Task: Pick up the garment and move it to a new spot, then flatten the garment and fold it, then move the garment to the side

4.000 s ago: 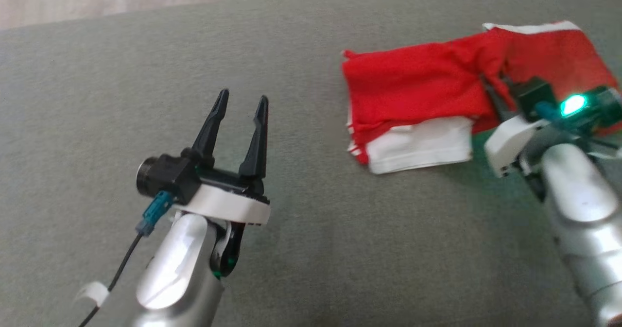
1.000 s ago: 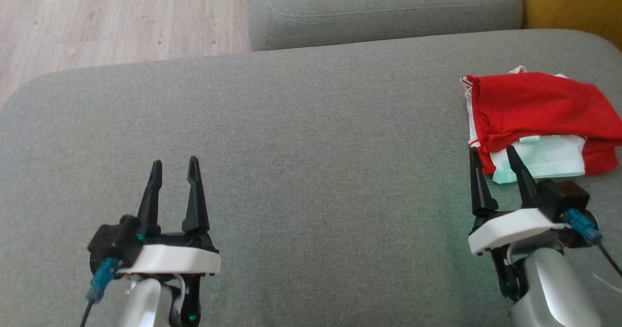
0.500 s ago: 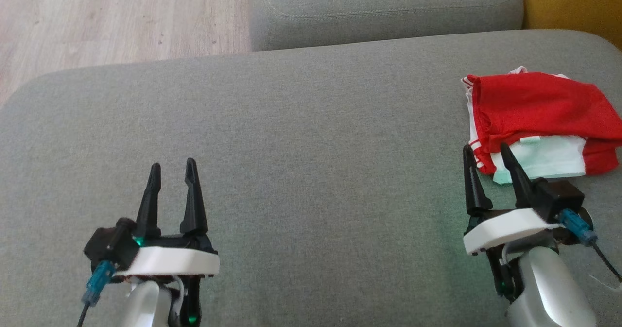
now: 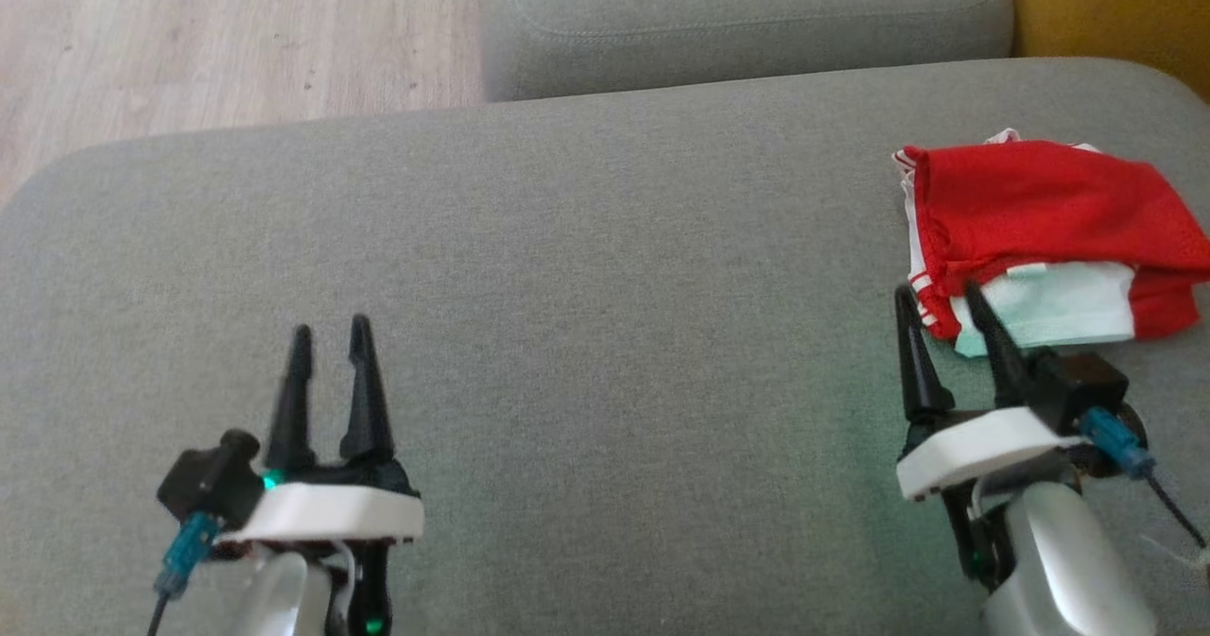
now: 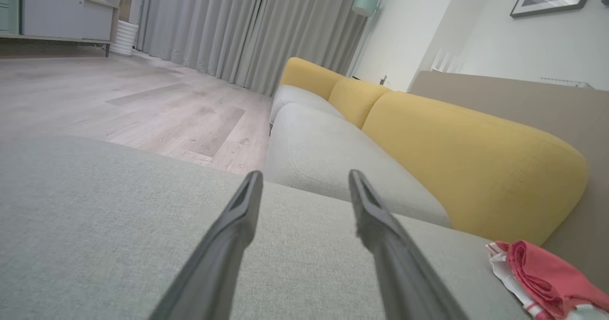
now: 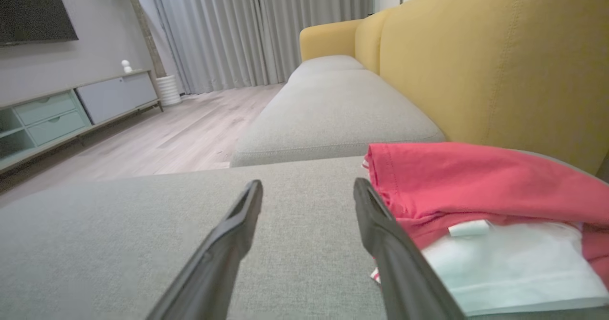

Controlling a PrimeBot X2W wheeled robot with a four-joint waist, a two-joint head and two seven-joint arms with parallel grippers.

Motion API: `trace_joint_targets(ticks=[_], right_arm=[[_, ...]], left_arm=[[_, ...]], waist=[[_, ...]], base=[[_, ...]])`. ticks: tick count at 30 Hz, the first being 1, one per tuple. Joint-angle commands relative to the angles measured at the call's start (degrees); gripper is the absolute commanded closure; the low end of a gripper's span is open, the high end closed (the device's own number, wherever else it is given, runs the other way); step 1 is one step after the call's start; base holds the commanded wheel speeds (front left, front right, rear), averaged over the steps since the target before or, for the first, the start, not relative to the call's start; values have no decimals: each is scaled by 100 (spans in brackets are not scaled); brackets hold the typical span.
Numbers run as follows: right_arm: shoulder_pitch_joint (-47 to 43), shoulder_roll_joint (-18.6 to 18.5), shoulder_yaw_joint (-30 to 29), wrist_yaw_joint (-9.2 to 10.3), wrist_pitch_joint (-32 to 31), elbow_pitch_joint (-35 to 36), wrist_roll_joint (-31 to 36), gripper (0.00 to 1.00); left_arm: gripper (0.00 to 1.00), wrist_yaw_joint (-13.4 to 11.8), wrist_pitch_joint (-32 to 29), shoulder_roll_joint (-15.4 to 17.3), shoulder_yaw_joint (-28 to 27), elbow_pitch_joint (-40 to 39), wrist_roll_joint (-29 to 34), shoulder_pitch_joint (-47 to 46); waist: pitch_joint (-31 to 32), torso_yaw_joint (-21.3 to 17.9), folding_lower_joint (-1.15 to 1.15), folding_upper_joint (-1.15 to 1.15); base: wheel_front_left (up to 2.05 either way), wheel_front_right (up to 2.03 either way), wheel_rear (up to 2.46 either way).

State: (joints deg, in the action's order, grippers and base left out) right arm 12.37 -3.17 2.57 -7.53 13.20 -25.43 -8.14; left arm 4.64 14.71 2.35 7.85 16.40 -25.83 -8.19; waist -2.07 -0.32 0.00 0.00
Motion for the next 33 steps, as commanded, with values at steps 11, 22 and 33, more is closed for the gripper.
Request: trace_joint_targets(ticks=[11,22,33], right_arm=[[-158,4,-73,0,-155,-209,-531,100],[-213,6,-129,1,-295,-76,-1206,100],[-258,8,-206,1,-464,53,-1946,100]], left_arm=[[100,15,-140,-4,-86,257,-432,136],[100,38,-307,1,-200,213,-961,144],[100,63,-493,6,-327,166,-1544,150]], waist=[[13,2,0,0],[28,4,0,0],[44,7,0,0]], base=[[0,0,0],[0,0,0],[0,0,0]])
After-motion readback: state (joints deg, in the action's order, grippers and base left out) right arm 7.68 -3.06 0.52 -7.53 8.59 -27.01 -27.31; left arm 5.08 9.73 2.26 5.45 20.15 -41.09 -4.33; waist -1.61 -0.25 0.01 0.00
